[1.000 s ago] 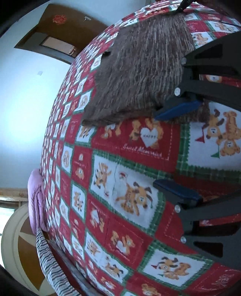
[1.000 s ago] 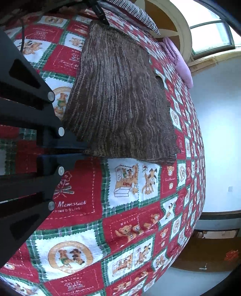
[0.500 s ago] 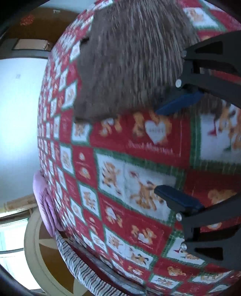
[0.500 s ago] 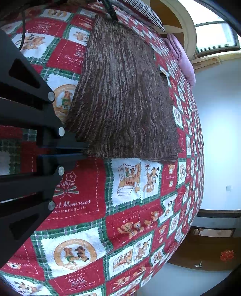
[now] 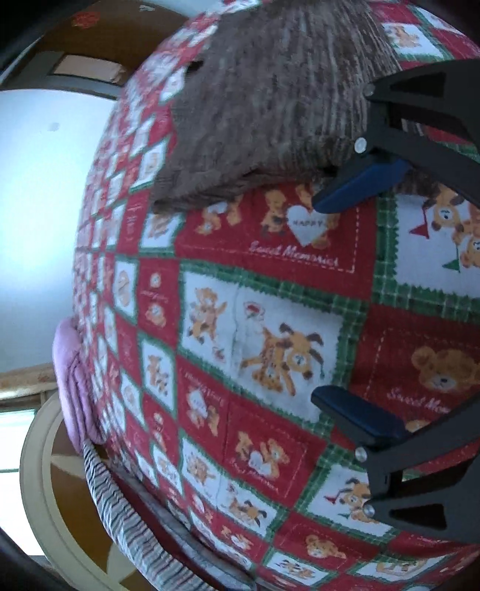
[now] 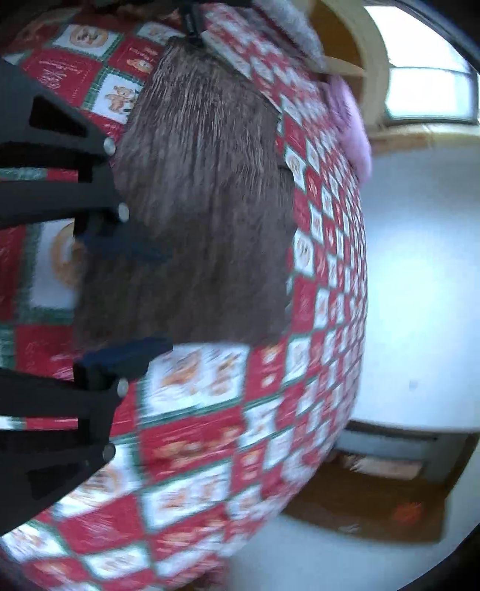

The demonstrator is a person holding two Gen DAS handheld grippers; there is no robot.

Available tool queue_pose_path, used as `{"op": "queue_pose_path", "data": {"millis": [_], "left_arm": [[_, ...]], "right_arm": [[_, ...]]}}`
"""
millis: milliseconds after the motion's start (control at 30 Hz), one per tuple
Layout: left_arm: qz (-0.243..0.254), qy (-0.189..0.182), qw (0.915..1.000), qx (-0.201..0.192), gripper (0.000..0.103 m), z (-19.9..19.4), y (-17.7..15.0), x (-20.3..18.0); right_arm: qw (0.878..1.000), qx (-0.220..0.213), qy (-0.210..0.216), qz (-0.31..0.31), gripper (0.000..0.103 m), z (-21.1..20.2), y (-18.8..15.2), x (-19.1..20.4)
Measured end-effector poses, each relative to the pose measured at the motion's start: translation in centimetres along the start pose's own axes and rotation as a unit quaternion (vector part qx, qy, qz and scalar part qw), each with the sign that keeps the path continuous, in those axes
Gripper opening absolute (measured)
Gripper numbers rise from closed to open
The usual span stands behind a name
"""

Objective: Fold small clothes
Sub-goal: 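Move both tools to the side edge of the folded sweater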

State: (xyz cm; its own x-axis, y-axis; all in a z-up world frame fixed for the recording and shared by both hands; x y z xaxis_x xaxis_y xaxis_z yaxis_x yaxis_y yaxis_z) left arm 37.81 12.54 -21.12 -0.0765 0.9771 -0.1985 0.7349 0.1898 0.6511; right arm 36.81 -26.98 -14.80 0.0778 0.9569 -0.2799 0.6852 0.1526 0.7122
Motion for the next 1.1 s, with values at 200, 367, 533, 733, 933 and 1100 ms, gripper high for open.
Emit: {"op": "queue_pose_path", "data": {"millis": [200,367,533,733,933,1100], "left_arm": [[-0.025,-0.022,0.9992,-0.023,0.097,-1.2,0.9,-0.1],[0.042,-0.035,0.9980,-0.032,0.103,-1.4,1.5,-3.4],[0.091,0.017,0.9953,0.028,0.103,2.2,0.6,-3.6],[0.082,-0.009,0.9959,0.037,0.103,2.0,-0.1,-2.4],[0.070,-0.020,0.9968,0.035,0.103,1.9,-0.5,-2.2],[0.078,-0.027,0.9959,0.036,0.103,1.7,-1.2,-2.4]], "right_arm": [[0.996,0.083,0.045,0.009,0.046,6.0,-0.2,2.2],[0.995,0.093,0.045,0.003,0.046,5.9,-3.9,1.8],[0.996,0.081,0.038,-0.003,0.046,4.8,-5.3,1.7],[0.997,0.075,0.012,-0.006,0.046,4.6,-5.4,1.8],[0.997,0.073,0.002,0.007,0.046,4.0,-5.8,1.6],[0.998,0.066,-0.012,-0.012,0.046,2.6,-6.5,2.0]]}}
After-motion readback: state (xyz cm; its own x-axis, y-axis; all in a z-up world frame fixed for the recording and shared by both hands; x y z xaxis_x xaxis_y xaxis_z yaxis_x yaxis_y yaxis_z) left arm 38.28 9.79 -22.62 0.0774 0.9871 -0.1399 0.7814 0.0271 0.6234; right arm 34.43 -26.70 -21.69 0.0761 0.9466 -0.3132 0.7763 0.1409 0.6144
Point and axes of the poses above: each gripper's, at about its wrist camera, not at the fingertips, and z roughly the way its jaws point, x to its left, y to its top, the point moved 10 cm from there along z, roughly the way its jaws point, and after that the axes turned 15 degrees about -y, right-handed, at the moved point
